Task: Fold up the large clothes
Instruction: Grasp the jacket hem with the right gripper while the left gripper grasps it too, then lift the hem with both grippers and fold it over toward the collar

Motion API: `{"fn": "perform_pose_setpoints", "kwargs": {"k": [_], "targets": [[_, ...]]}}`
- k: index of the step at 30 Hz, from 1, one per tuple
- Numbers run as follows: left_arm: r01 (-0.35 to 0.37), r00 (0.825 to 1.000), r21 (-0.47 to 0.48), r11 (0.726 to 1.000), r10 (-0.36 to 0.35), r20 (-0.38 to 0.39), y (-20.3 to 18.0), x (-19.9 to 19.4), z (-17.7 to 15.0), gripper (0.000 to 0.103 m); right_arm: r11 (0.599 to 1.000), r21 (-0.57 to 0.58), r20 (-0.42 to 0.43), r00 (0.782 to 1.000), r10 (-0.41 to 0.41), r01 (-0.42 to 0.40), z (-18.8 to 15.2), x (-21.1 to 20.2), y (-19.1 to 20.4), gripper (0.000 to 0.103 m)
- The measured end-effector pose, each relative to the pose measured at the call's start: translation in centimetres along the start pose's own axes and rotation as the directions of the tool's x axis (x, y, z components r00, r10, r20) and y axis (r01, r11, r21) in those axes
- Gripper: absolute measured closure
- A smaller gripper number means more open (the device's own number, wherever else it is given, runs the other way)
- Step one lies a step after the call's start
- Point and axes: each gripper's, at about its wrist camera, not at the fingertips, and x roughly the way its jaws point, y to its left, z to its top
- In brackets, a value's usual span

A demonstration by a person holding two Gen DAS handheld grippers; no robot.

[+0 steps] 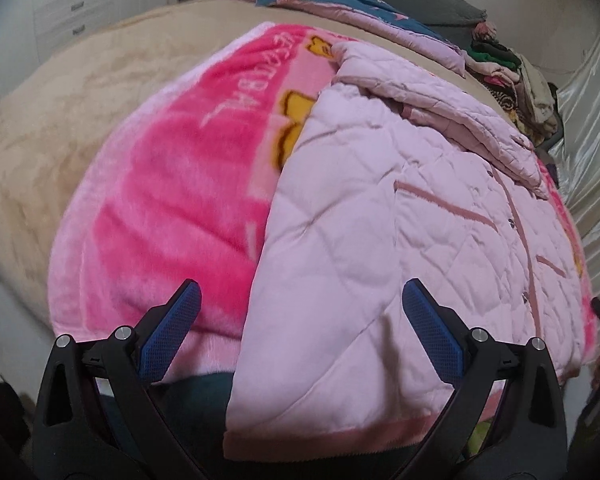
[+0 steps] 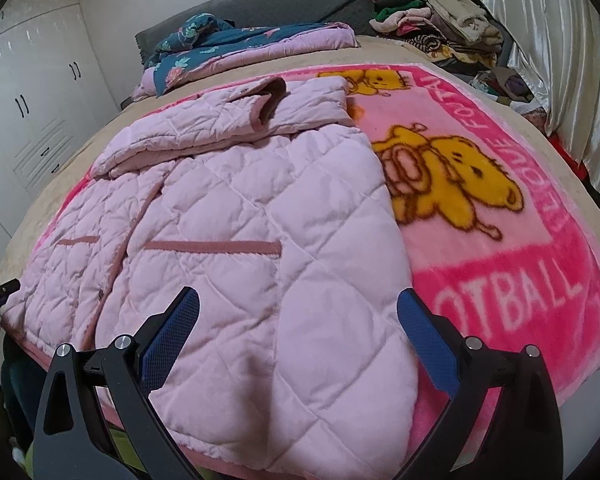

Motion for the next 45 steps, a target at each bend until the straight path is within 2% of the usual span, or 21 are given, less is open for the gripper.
{"fn": "perform_pose_setpoints", "kwargs": {"k": [4, 8, 12, 17, 24, 25, 27, 28, 30, 33, 36, 38, 41, 45], "targets": [[0.040, 0.999, -0.013, 0.999, -0.040, -0.023, 0.3, 0.3, -0.8, 0.010, 1.000, 0.004, -0.011, 1.000, -0.007, 0.007, -0.7, -0.1, -0.8, 0.004], [0.071, 0.997, 0.005, 0.997, -0.070, -0.043, -0.5, 0.7, -1.6, 0.025, 1.000, 0.021, -0.032, 0.999, -0.006, 0.007, -1.5, -0.1, -1.6, 0.004], [0.045, 0.998, 0.046, 0.998, -0.044, -0.036, -1.7, 0.8, -1.9, 0.029, 0.999, 0.033, -0.054, 0.999, -0.003, 0.005, -2.9, -0.4, -2.7, 0.004], [0.064, 0.998, 0.059, 0.996, -0.064, -0.016, -2.3, 0.3, -1.6, 0.046, 0.999, 0.047, -0.112, 0.994, 0.015, -0.010, -4.8, 0.2, -3.9, 0.004], [0.057, 0.998, 0.061, 0.997, -0.055, -0.028, -2.6, 0.7, -1.6, 0.048, 0.989, 0.080, -0.194, 0.971, 0.137, -0.123, -8.1, 1.4, -3.7, 0.005], [0.054, 0.998, 0.059, 0.997, -0.052, -0.032, -2.6, 0.9, -1.7, 0.046, 0.987, 0.084, -0.189, 0.971, 0.148, -0.134, -8.5, 1.3, -3.6, 0.008], [0.054, 0.998, 0.059, 0.997, -0.052, -0.036, -2.6, 1.0, -1.7, 0.045, 0.978, 0.108, -0.185, 0.963, 0.198, -0.180, -8.8, 1.0, -3.6, 0.028], [0.053, 0.998, 0.059, 0.997, -0.051, -0.037, -2.6, 1.2, -1.7, 0.045, 0.976, 0.106, -0.180, 0.962, 0.205, -0.189, -8.9, 0.8, -3.5, 0.032], [0.049, 0.998, 0.065, 0.997, -0.046, -0.035, -2.7, 1.3, -1.8, 0.045, 0.976, 0.079, -0.155, 0.965, 0.214, -0.204, -8.8, 0.1, -3.2, 0.058], [0.040, 0.999, 0.070, 0.997, -0.038, -0.028, -2.7, 1.1, -1.8, 0.050, 0.967, 0.076, -0.096, 0.963, 0.251, -0.245, -7.5, -1.4, -2.7, 0.079], [0.036, 0.999, 0.082, 0.996, -0.034, -0.019, -3.1, 0.9, -1.6, 0.064, 0.958, 0.041, -0.015, 0.958, 0.285, -0.284, -5.5, -3.1, -1.9, 0.083], [0.042, 0.999, 0.092, 0.995, -0.041, -0.007, -3.4, 0.5, -1.3, 0.077, 0.951, 0.034, 0.027, 0.952, 0.306, -0.307, -4.2, -3.8, -1.6, 0.084], [0.046, 0.999, 0.110, 0.993, -0.048, 0.020, -4.1, -0.3, -0.4, 0.087, 0.943, 0.017, 0.098, 0.939, 0.329, -0.332, -2.0, -4.8, -1.3, 0.084], [0.069, 0.995, 0.116, 0.991, -0.076, 0.058, -5.0, -1.5, 1.3, 0.088, 0.931, 0.020, 0.174, 0.919, 0.355, -0.364, 1.2, -5.7, -1.3, 0.085]]}}
